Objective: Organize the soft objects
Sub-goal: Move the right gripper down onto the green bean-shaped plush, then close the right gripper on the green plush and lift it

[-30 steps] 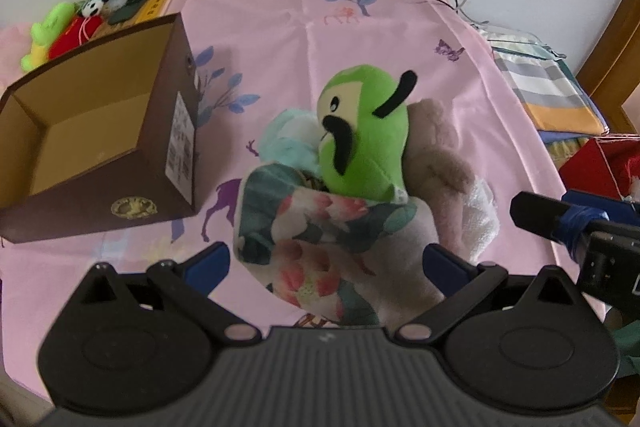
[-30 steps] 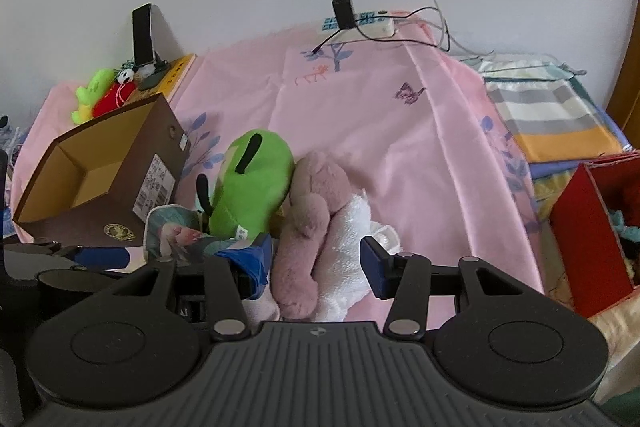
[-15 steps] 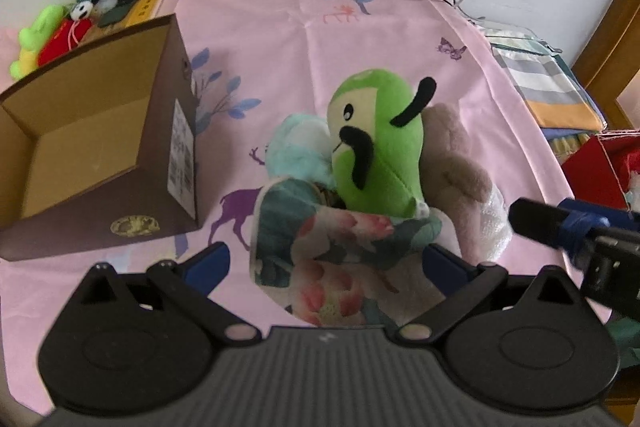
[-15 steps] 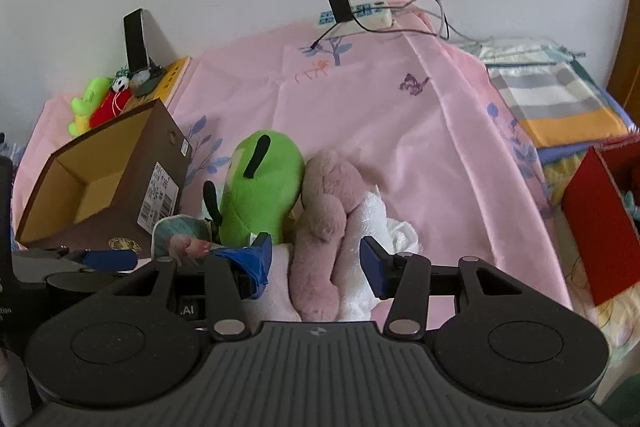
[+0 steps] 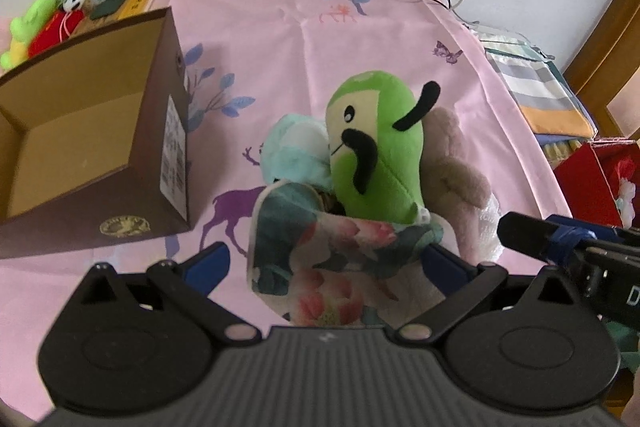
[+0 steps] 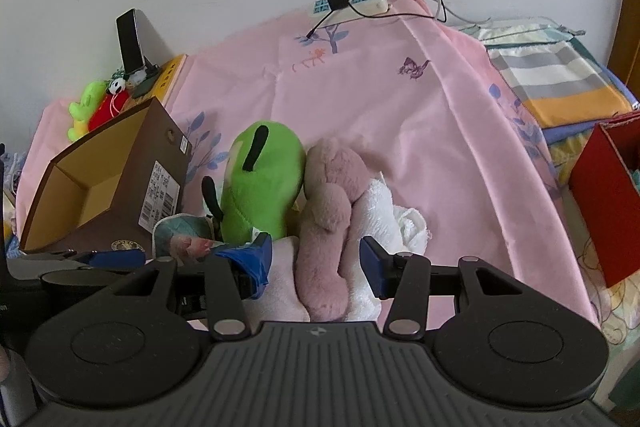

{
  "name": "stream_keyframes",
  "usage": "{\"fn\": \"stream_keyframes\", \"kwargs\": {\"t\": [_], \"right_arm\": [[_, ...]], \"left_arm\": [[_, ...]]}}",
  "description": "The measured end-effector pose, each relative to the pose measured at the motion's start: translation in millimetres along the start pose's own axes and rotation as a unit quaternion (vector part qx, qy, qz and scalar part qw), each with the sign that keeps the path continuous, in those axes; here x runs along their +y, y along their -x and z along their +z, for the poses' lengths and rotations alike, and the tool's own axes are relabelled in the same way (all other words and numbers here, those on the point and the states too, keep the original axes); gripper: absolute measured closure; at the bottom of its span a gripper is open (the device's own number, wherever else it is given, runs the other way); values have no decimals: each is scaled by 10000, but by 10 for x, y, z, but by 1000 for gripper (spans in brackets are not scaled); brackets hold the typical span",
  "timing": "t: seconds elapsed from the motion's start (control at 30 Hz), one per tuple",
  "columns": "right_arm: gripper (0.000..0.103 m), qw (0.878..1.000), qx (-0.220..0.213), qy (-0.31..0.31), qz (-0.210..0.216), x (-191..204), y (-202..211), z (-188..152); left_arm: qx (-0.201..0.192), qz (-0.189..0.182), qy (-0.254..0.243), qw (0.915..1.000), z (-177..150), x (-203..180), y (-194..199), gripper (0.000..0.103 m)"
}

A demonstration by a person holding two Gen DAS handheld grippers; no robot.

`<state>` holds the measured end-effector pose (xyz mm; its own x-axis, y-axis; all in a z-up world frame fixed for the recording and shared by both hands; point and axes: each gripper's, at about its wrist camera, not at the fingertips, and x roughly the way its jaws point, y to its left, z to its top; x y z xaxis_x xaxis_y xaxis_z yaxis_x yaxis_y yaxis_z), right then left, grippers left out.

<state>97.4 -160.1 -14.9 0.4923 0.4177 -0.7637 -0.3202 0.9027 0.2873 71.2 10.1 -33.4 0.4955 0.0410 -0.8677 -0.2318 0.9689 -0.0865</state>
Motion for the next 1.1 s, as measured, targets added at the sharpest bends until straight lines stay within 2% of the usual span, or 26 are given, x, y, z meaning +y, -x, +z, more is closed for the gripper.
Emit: {"fn": "stream_keyframes", "kwargs": {"t": [0.1, 0.23, 0.33, 0.43, 0.67, 0.77, 0.83, 0.9, 1.0, 1.1], "right_arm": [[71, 10000, 37, -15, 74, -9, -16, 1], [71, 9998, 40, -68, 174, -61, -40, 20], [71, 9995, 69, -179, 240, -117, -76, 60], [71, 9985, 85, -360, 406, -169, -100, 138], [71, 9964, 10, -462, 706, -155, -183, 331], [71, 9946, 108, -491, 912, -145, -249, 390], [71, 9927, 201, -500, 1075, -128, -298, 422], [70, 9917, 312, -503, 1141, -109, -375, 469], [69, 9903, 469, -559, 1184, -96, -500, 533], [69, 9872, 634, -638, 1319, -97, -611, 614]], "left_arm": [[-38, -87, 98, 9999, -13, 42, 10, 1], [-334, -391, 314, 9982, -68, 180, 79, 1], [-382, -605, 390, 9967, -59, 258, 113, 1], [-516, -633, 474, 9955, 18, 339, 118, 1], [-656, -1053, 589, 9905, 241, 514, 168, 7], [-673, -1247, 397, 9891, 273, 499, 173, 7], [-645, -1271, 127, 9897, 291, 437, 149, 12], [-634, -1246, -217, 9899, 308, 332, 123, 21], [-670, -1239, -683, 9877, 374, 191, 68, 22], [-578, -1335, -918, 9851, 485, 126, -61, 22]]}}
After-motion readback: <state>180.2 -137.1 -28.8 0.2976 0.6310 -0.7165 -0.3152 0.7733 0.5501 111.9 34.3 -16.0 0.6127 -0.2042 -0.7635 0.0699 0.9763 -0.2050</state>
